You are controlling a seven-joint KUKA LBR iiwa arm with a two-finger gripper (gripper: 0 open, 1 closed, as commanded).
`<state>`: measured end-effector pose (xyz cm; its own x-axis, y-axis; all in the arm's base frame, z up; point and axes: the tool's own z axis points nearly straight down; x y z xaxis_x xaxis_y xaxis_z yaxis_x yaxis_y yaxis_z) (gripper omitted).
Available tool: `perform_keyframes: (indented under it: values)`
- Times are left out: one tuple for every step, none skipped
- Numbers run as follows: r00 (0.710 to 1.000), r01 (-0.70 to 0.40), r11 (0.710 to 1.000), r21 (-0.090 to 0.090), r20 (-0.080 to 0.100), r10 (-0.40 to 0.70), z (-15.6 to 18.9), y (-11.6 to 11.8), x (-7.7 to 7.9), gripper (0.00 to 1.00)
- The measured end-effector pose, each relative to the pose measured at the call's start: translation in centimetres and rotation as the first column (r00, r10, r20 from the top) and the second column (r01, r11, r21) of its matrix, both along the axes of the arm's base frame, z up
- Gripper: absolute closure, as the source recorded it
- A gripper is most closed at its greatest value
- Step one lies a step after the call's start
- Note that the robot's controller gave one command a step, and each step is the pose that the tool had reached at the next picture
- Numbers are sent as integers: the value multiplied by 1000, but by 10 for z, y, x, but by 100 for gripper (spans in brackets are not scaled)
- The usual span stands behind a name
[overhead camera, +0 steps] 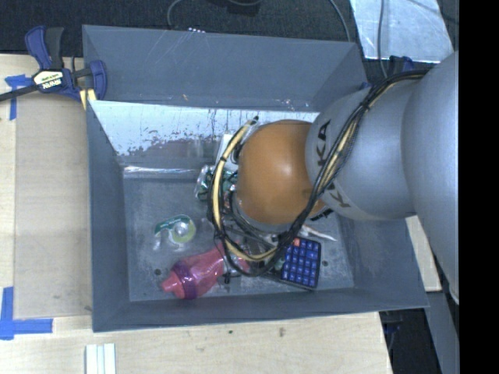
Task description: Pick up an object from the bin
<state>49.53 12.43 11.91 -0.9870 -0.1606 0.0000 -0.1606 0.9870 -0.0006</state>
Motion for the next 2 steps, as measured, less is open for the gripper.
perform_keyframes:
  values:
    - [995,-100,995,2,3,100,-50,-4,2,0]
    - [999,-47,999,1,4,47,-49,-1,9,100]
